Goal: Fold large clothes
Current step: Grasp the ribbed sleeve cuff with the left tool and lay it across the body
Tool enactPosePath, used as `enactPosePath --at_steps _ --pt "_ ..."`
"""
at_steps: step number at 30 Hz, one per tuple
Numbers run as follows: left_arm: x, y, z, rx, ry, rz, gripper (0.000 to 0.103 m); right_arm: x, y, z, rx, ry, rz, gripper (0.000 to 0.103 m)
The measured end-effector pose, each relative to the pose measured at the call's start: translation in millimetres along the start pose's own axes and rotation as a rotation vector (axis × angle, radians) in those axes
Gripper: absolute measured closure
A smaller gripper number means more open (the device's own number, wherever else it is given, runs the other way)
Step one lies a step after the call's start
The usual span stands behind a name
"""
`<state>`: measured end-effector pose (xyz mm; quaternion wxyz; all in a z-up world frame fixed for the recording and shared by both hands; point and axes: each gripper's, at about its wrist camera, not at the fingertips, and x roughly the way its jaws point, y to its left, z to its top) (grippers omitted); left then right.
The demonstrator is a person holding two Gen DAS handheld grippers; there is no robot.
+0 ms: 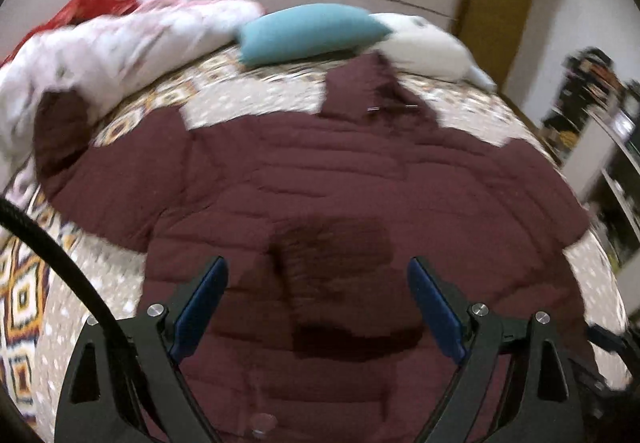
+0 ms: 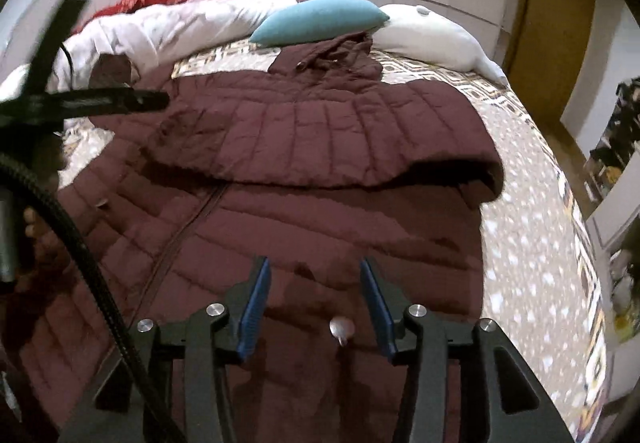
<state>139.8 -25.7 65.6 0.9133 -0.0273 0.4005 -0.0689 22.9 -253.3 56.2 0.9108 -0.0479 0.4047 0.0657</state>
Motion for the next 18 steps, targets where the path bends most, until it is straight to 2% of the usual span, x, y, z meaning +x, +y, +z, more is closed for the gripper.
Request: enactPosePath --at_steps 2,4,6,7,9,10,11,14,18 --pt "9.2 19.9 -1.7 -0.057 0.015 0.017 0.013 -6.9 -2.9 -6.2 0.011 -0.012 0.009 0.051" --pt "20.7 27.9 -0.8 -0.086 0.04 -0.005 0.013 -13.6 -5.4 -11.9 0.027 -0.02 0.02 0.051" --pt "33.1 22.9 0.2 -0.065 0.082 -0.053 0.013 -17.5 -7.1 -13.5 0.048 -0.028 0.034 0.05" --pt "37.6 16.4 0.1 -0.041 0.099 -0.069 0.017 -18.7 -10.0 -13.0 0.055 -0.03 0.039 0.05" --pt "49.3 -1.0 -0.5 0.03 0.153 -0.091 0.053 -17.2 -9.9 -10.7 0.07 -0.029 0.045 0.05" --pt "57.0 -9.5 -0.8 0.063 0.198 -0.075 0.084 -16.0 -10.0 -9.5 0.074 -0.027 0.045 0.05" --pt "61.2 -15.7 -1.2 0.082 0.221 -0.05 0.084 -14.9 -10.6 -7.5 0.079 -0.027 0.042 0.05" --pt "48.2 -19.7 10.9 0.112 0.151 -0.025 0.085 -13.3 -15.8 5.1 0.117 -0.041 0.04 0.05" --pt "28.6 -4.0 38.2 0.104 0.054 0.028 0.085 -11.4 -35.1 30.8 0.187 -0.096 0.029 0.05"
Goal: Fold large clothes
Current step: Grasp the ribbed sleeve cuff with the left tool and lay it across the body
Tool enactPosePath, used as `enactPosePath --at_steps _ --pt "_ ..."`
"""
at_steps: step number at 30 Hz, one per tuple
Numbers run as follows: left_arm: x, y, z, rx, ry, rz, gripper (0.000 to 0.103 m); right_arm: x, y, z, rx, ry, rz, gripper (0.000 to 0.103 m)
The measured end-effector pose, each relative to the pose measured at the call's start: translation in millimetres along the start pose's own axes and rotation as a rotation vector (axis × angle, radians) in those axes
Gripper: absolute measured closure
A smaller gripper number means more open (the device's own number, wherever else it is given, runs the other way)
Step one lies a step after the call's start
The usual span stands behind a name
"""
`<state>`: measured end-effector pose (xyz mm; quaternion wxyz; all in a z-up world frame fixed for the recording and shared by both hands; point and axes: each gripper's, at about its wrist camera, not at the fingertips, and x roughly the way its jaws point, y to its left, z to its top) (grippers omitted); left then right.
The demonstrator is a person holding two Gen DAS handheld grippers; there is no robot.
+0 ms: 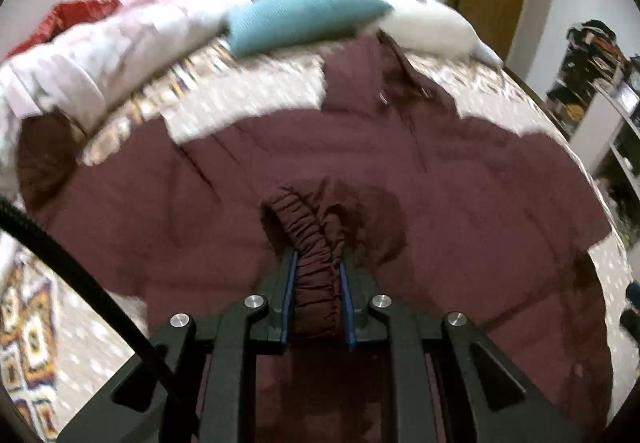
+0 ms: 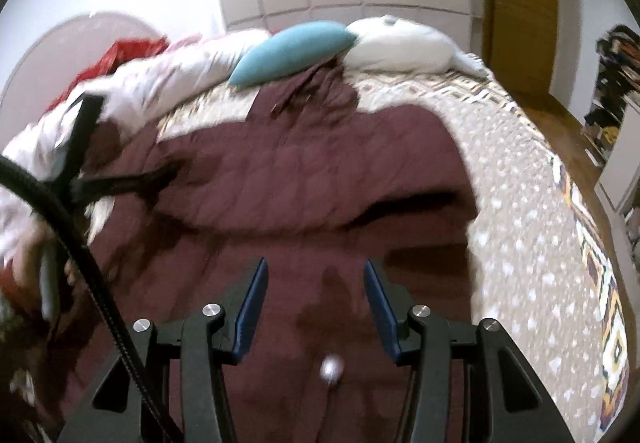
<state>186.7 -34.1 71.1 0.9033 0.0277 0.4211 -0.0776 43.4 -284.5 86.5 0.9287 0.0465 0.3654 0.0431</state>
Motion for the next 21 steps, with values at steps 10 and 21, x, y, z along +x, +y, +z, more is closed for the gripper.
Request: enactPosePath --at_steps 10,21 --pt "41.9 22.0 20.0 0.028 0.03 0.182 0.085 108.7 -34.5 47.4 0.196 0.123 -0.029 0.049" --pt "74.8 18.7 3.2 0.094 0.089 0.28 0.076 143.6 -20.0 41.9 0.115 0.184 -0.154 0.046"
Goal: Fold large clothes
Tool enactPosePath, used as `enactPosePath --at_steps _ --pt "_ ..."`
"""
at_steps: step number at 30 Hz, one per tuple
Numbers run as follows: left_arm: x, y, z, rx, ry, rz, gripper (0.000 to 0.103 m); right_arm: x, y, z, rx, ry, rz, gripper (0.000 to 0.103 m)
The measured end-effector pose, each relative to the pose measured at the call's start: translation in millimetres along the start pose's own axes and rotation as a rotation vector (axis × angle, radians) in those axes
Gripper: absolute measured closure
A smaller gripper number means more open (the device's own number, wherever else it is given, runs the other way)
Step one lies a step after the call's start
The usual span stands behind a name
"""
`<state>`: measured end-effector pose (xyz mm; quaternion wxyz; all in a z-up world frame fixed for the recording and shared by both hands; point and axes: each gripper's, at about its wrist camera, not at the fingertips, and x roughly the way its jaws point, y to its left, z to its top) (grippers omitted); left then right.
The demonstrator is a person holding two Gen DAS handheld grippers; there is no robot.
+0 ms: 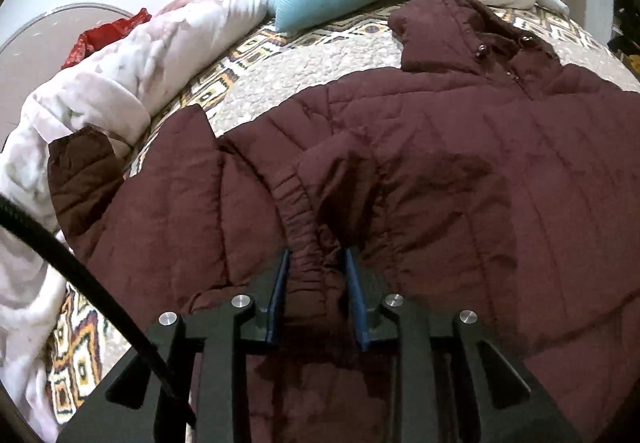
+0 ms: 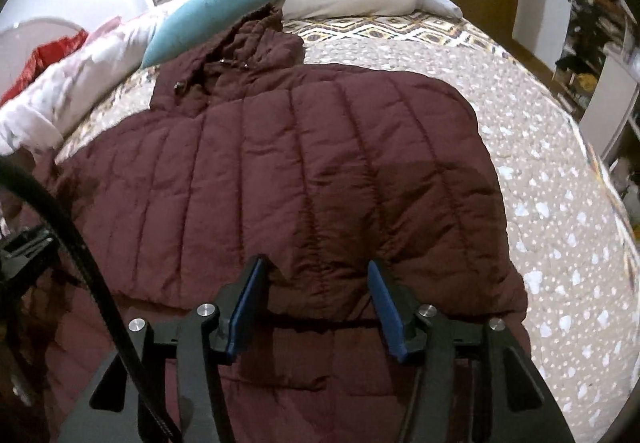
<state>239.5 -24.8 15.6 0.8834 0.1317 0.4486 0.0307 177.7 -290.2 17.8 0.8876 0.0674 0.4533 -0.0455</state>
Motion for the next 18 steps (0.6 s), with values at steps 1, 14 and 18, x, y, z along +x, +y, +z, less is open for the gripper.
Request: enactPosePath --at_steps 1,14,18 --pt "-5.7 6.6 0.2 -0.019 -0.003 -0.021 0.076 -2.5 0.1 0.1 -0.006 -0.002 -0.006 0.046" --pt "-52.5 179.2 -36.8 -0.279 -0.081 0.065 0.037 -77.9 53.9 -61.2 -0.074 -0.067 0.211 0.039" --pt "-18.2 227.7 -53.6 -0.407 0.0 0.011 0.037 -54.3 76.1 -83.2 -0.073 -0.02 0.248 0.039"
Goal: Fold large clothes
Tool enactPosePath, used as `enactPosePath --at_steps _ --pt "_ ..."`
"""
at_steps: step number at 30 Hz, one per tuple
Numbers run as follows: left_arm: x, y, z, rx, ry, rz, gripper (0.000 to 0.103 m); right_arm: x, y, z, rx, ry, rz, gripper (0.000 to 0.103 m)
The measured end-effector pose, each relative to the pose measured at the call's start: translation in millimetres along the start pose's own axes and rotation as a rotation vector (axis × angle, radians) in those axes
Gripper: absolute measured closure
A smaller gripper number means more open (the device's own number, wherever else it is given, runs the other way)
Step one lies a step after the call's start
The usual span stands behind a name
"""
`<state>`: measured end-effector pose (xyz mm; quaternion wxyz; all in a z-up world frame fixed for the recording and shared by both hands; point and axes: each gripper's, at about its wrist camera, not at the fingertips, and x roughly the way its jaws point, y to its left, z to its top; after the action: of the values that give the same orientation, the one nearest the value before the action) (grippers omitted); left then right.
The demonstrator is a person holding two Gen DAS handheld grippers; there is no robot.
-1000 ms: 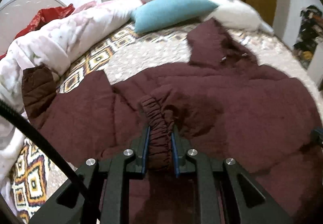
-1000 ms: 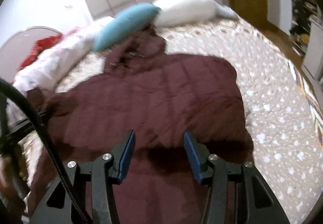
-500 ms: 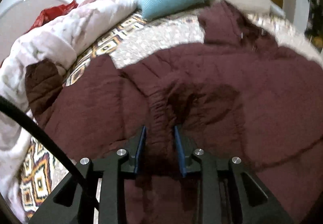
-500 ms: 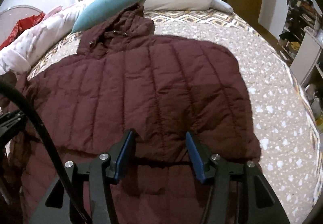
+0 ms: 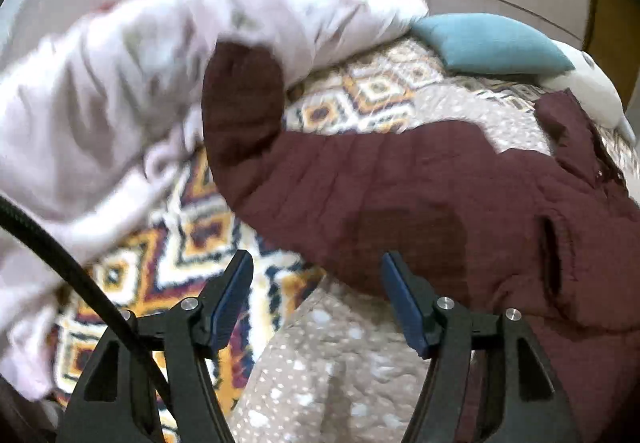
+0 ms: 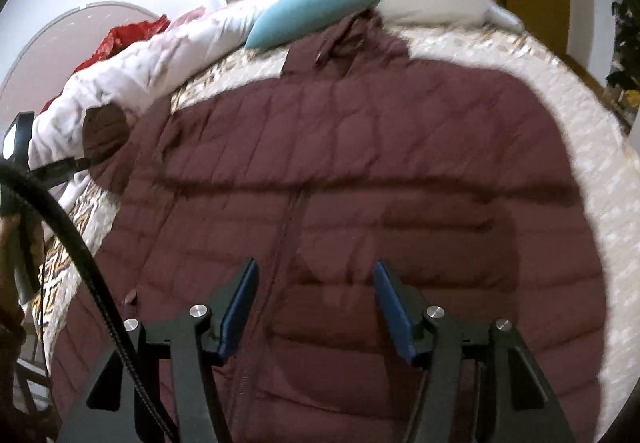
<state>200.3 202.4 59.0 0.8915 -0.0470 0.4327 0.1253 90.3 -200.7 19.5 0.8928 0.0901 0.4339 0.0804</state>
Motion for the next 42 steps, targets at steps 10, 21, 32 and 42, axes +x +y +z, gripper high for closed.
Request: enactPosePath --at_steps 10,21,32,42 --pt "81.4 33.3 3.5 -0.349 0.169 -0.197 0.035 20.0 6.1 -16.3 -0.031 -0.017 0.01 0.026" --pt "88.7 34.3 33.9 -0.445 0.147 -0.251 0.098 27.0 16.3 -17.2 -0.088 -0.018 0.004 0.014" --pt "-39.3 -95.4 30.4 -0.015 -0.131 -0.387 0.099 26.1 11.3 -17.9 -0.064 -0.027 0.039 0.013" --pt "-43.8 -206.1 -76.7 0.255 -0.067 -0.497 0.1 -2.8 -31.7 -8.4 0.183 -0.088 0.145 0.027"
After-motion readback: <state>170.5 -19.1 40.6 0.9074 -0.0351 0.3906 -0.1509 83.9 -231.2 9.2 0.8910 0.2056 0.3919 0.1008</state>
